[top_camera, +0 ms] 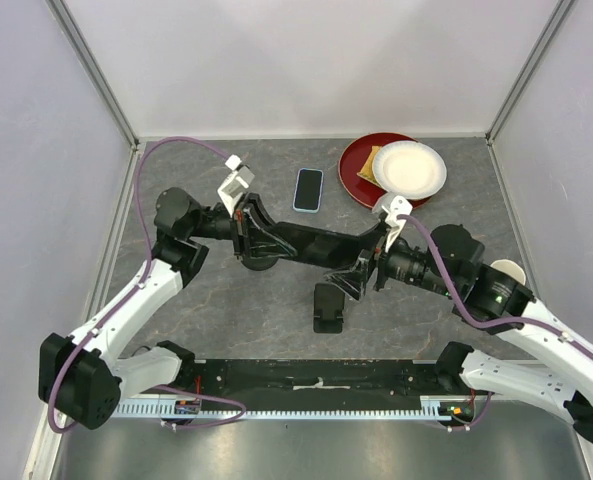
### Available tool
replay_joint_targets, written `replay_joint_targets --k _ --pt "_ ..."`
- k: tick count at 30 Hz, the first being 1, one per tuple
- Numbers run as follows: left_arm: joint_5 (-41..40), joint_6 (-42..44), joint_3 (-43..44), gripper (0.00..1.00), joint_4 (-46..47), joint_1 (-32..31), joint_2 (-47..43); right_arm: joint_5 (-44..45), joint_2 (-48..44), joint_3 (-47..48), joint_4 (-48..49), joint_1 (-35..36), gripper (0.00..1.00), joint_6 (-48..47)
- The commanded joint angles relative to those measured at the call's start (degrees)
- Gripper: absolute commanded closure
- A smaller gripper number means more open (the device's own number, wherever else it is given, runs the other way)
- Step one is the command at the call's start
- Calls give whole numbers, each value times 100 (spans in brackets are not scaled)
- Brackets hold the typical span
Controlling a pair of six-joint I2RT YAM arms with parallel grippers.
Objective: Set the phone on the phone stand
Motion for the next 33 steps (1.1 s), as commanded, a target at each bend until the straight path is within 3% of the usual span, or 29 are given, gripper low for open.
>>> replay_joint_targets --k 1,3,8,14,17,18,19,22,23,24,26,29,33 --pt "435 1663 597 98 -1472 -402 -204 -634 -43 783 -1014 -20 13 -698" --pt "453 2234 676 98 -2113 -613 -292 -853 -25 898 -1181 -28 18 -743" --pt "356 2588 765 98 -2459 -710 -284 -1513 379 1215 -1498 -28 28 -936" --pt "233 3080 932 98 -3136 -781 -205 -1918 722 1294 -1534 -20 52 -1129" --pt "163 3151 949 98 -3250 -798 -222 -2032 810 1286 -1507 -20 72 -1235" --pt "163 3143 975 98 -3251 -798 -222 -2032 810 1242 -1412 -28 94 -1288" --pt "93 3117 984 98 -3233 -798 -231 -1980 793 1207 -1350 -28 100 -1279" --pt "-161 2722 871 66 -2830 -790 -301 -1620 600 769 -657 -28 100 -999" --pt "-232 2364 792 51 -2376 -790 -336 -1489 512 610 -376 -28 100 -885" --pt "-337 2213 626 46 -2119 -781 -449 -1418 285 209 331 -20 100 -544" --pt "-426 1757 458 39 -1410 -763 -538 -1294 47 -276 1213 -20 100 -130" --pt "-523 1272 247 37 -818 -737 -547 -1057 -270 -1112 3092 -20 100 469" --pt "-724 1017 133 38 -510 -614 -521 -680 -507 -1736 3967 -20 100 716"
